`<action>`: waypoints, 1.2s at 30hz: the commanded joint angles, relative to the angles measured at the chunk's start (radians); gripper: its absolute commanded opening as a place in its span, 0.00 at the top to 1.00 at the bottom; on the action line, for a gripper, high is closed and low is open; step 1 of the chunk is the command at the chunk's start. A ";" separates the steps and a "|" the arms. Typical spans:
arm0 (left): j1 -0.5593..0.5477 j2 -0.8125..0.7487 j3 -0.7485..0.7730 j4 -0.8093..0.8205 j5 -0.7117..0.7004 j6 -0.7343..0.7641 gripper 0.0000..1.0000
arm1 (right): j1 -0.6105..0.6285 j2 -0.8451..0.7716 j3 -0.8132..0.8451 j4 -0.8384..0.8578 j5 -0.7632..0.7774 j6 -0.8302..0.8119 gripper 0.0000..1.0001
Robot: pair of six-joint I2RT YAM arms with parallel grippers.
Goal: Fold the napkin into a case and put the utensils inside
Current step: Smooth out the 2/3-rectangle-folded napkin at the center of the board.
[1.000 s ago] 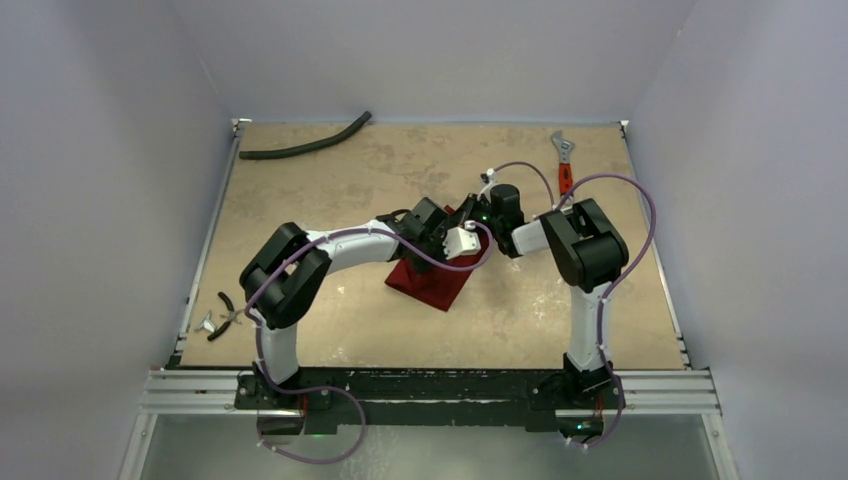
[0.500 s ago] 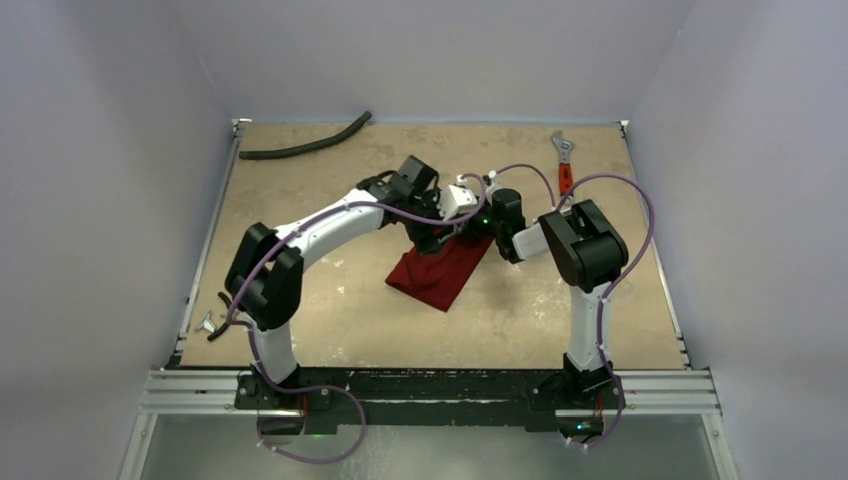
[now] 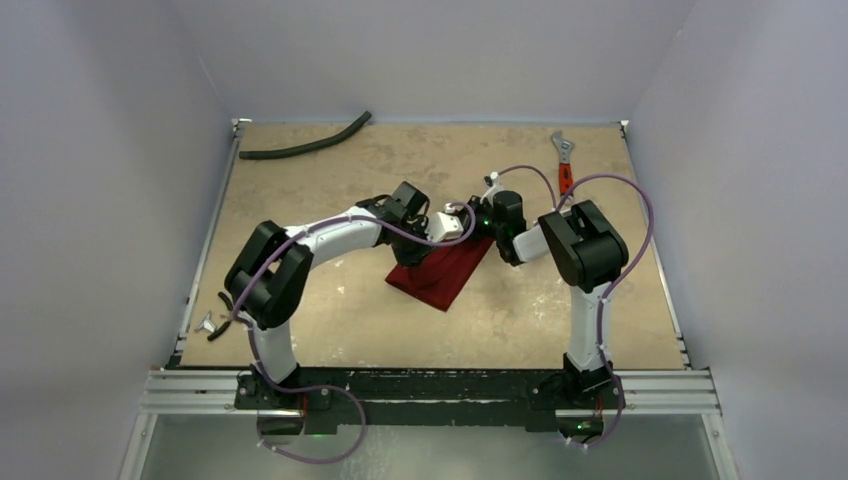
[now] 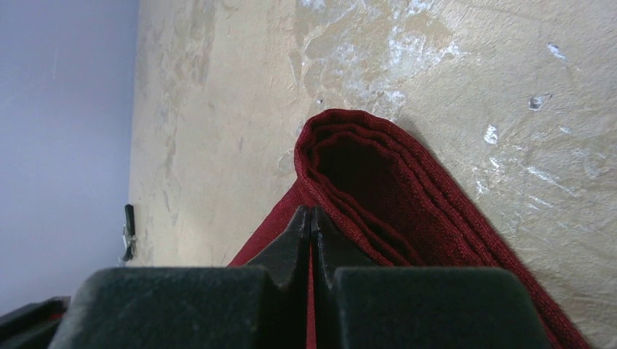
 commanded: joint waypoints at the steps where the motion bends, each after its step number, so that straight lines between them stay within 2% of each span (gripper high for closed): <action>1: -0.037 0.021 0.039 0.078 -0.008 0.089 0.85 | -0.002 -0.007 -0.029 -0.101 0.064 -0.047 1.00; 8: -0.085 0.038 -0.026 0.088 -0.023 0.195 0.86 | 0.002 -0.040 -0.024 -0.129 0.025 -0.039 1.00; 16: -0.113 0.082 -0.069 0.039 -0.083 0.330 0.87 | 0.002 -0.109 0.108 -0.218 -0.034 -0.057 1.00; 27: -0.115 0.067 -0.097 0.049 -0.107 0.343 0.88 | -0.018 0.023 0.238 -0.277 -0.029 -0.043 1.00; 36: -0.113 0.074 -0.099 0.048 -0.114 0.344 0.89 | -0.042 0.111 0.225 -0.253 -0.028 -0.042 1.00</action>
